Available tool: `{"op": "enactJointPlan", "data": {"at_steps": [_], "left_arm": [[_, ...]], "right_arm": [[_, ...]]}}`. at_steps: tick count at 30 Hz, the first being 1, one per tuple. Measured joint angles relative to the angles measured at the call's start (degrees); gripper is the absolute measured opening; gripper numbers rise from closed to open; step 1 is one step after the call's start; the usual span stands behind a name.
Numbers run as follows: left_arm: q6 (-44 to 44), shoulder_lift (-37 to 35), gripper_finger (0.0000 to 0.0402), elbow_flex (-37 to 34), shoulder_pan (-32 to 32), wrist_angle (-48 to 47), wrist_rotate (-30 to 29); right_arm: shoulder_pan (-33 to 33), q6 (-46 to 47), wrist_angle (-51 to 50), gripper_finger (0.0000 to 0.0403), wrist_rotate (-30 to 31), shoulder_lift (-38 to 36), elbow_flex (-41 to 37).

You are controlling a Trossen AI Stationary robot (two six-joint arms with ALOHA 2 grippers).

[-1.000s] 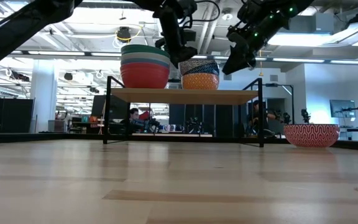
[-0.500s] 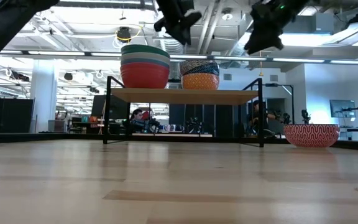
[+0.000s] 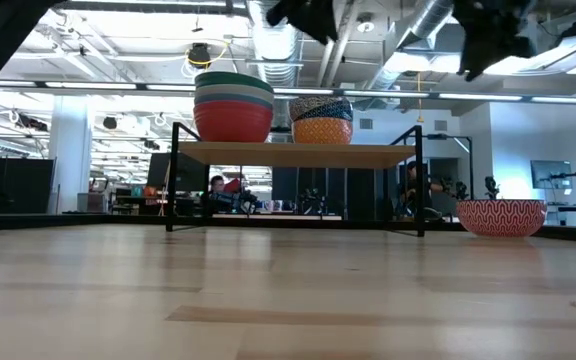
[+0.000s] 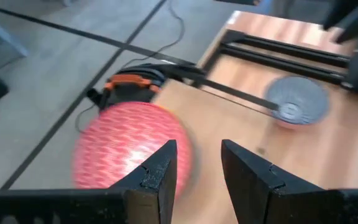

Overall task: Place and stack bowls onto a shelf
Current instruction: Stack the blue pattern bowl on top of the red pattern bowl on the shelf

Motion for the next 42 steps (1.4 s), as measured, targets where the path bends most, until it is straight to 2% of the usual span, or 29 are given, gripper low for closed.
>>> {"op": "enactJointPlan", "data": {"at_steps": [6,9,15,19,24,31,36,42], "left_arm": [[-2.64,0.0,0.0112,-0.02,-7.66,-1.77,-2.2],[-4.43,-0.17,0.0112,-1.55,-11.46,-2.18,-4.84],[-9.13,-2.71,0.0112,-9.69,-16.52,-1.87,-6.57],[-13.32,-6.11,0.0112,-18.31,-18.36,2.62,-5.9],[-19.53,-12.79,0.0112,-31.52,-19.32,11.64,-5.21],[-26.11,-18.99,0.0112,-47.58,-19.53,26.15,-3.78],[-28.37,-19.06,0.0112,-52.55,-19.51,31.62,-2.96],[-28.83,-18.78,0.0112,-53.62,-18.64,32.18,-2.77]], "right_arm": [[6.51,10.17,-8.92,0.0152,3.23,-0.04,-0.26],[9.75,15.14,-9.45,0.0152,3.93,-0.31,-3.65],[11.83,22.27,-7.62,0.0152,1.77,-0.53,-16.57],[11.36,27.28,-4.97,0.0152,1.73,-0.52,-23.15],[7.83,31.44,-4.89,0.0152,2.89,-0.41,-27.31],[0.34,28.45,-0.86,0.0152,2.96,-0.43,-31.48],[-5.99,26.52,4.26,0.0152,1.5,-0.43,-34.4],[-12.01,21.92,8.39,0.0144,-0.17,-0.06,-36.51]]}}
